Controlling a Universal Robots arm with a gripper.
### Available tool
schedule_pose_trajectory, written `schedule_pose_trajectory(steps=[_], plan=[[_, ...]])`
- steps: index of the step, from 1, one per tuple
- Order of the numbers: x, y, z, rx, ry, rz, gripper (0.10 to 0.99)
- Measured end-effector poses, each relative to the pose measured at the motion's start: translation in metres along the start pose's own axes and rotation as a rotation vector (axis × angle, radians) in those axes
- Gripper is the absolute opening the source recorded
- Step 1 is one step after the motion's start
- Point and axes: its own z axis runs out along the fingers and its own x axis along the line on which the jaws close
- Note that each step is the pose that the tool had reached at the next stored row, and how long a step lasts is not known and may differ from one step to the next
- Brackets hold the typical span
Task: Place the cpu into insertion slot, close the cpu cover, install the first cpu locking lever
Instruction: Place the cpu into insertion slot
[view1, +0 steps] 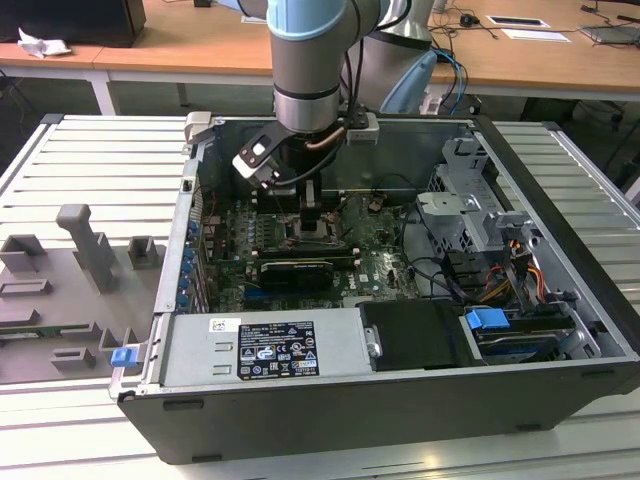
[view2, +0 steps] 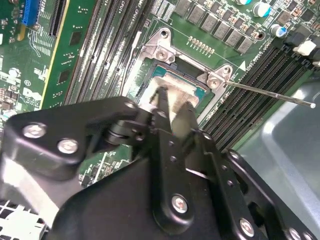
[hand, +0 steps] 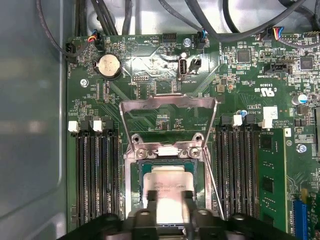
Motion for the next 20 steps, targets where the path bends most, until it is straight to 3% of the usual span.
schedule_pose_trajectory(steps=[2,3,4,5,20], plan=[[0.0,0.0001,-0.0007,0.0,0.0,0.0,0.278],[0.0,0.0001,-0.001,0.0,0.0,0.0,0.161],[0.0,0.0001,-0.0013,0.0,-0.0001,0.0,0.161],[0.0,0.0001,-0.0015,0.0,0.0002,0.0,0.106],[0.0,0.0003,-0.0044,0.001,0.0001,0.0,0.106]])
